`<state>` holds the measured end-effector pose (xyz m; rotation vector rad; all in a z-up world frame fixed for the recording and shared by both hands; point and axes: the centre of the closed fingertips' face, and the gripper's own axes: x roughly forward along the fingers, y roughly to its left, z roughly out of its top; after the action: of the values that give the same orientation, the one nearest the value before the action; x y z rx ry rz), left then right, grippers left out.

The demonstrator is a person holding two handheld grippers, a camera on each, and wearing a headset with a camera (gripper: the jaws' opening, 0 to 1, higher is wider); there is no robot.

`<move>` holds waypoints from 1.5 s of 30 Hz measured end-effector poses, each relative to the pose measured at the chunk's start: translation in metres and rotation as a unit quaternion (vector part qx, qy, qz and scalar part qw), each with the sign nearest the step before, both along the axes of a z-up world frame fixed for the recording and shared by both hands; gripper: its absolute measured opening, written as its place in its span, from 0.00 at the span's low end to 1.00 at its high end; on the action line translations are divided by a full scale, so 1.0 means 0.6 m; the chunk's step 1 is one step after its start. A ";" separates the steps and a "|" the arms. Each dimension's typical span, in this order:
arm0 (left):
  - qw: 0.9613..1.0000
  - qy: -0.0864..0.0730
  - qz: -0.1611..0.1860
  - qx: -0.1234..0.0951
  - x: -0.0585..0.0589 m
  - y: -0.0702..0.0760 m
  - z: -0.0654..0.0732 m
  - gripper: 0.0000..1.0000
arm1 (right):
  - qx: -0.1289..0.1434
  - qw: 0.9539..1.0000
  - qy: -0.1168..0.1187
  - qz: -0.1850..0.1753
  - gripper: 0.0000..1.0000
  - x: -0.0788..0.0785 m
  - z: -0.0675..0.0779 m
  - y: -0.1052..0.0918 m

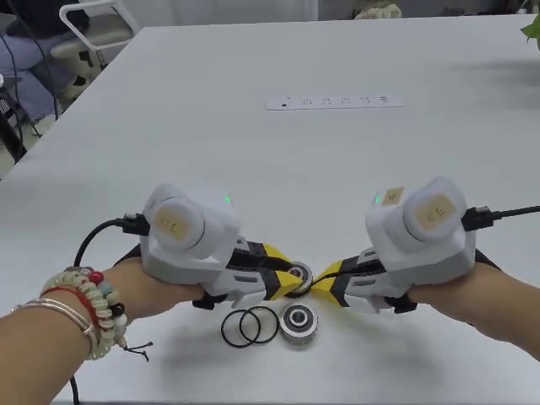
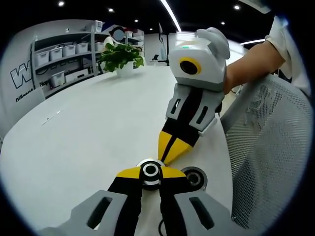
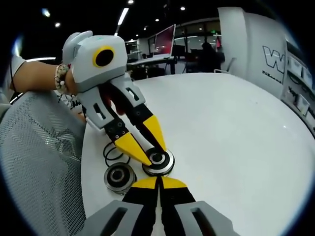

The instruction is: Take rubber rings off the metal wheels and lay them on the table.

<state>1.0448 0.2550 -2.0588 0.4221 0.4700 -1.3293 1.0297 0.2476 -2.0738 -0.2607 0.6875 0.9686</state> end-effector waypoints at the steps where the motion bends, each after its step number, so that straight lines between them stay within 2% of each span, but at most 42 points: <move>1: 1.000 -0.001 -0.001 0.000 0.000 0.000 0.000 0.08 | -0.001 1.000 -0.001 0.001 0.00 0.001 0.000 0.000; 4: 1.000 -0.002 -0.001 -0.001 -0.001 0.000 0.001 0.08 | -0.004 1.000 -0.005 -0.005 0.06 0.001 0.002 -0.005; 5: 1.000 -0.002 -0.002 -0.001 -0.001 -0.001 0.001 0.08 | 0.002 1.000 0.001 -0.009 0.09 0.003 0.000 -0.004; 6: 1.000 -0.002 -0.002 -0.001 -0.001 -0.001 0.001 0.08 | 0.023 1.000 0.009 -0.008 0.12 -0.002 0.005 0.003; 8: 1.000 -0.003 -0.003 -0.002 -0.001 -0.001 0.000 0.08 | 0.024 1.000 0.010 -0.008 0.21 -0.003 0.006 0.004; 13: 1.000 -0.003 -0.002 -0.004 0.000 -0.002 0.000 0.08 | 0.021 1.000 -0.016 -0.013 0.24 0.005 0.004 0.014; 17: 1.000 -0.003 -0.002 -0.005 -0.001 -0.003 0.000 0.08 | 0.026 0.999 -0.018 -0.016 0.28 0.007 0.003 0.019; 19: 1.000 -0.004 -0.002 -0.005 -0.001 -0.004 0.000 0.08 | 0.020 1.000 -0.021 -0.007 0.27 0.004 0.000 0.023; 22: 1.000 -0.004 -0.003 -0.005 0.000 -0.004 0.000 0.08 | -0.007 0.999 -0.047 0.004 0.22 0.008 -0.001 0.016; 24: 1.000 -0.004 -0.003 -0.004 0.000 -0.004 0.000 0.08 | 0.008 1.000 -0.031 -0.001 0.22 0.008 -0.002 0.019; 32: 1.000 -0.003 -0.003 -0.005 -0.001 -0.004 0.000 0.08 | 0.007 1.000 -0.023 0.005 0.20 0.007 -0.002 0.014; 33: 1.000 -0.003 -0.003 -0.005 -0.001 -0.004 0.000 0.08 | 0.019 1.000 -0.007 -0.003 0.19 0.006 -0.001 0.012; 35: 1.000 -0.002 -0.002 -0.005 -0.001 -0.004 0.000 0.08 | 0.024 1.000 0.000 -0.005 0.18 0.006 -0.001 0.010; 41: 1.000 0.000 0.000 -0.006 -0.001 -0.004 0.000 0.08 | 0.023 1.000 0.002 -0.002 0.17 0.005 -0.002 0.010; 43: 1.000 0.001 0.000 -0.006 -0.001 -0.004 0.000 0.08 | 0.013 1.000 -0.001 0.009 0.14 0.003 -0.004 0.007; 45: 1.000 0.002 0.001 -0.006 -0.001 -0.004 0.000 0.08 | 0.014 1.000 -0.003 0.011 0.11 0.002 -0.003 0.005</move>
<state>1.0440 0.2529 -2.0586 0.4100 0.4653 -1.3311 1.0310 0.2509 -2.0757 -0.2474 0.6666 0.9975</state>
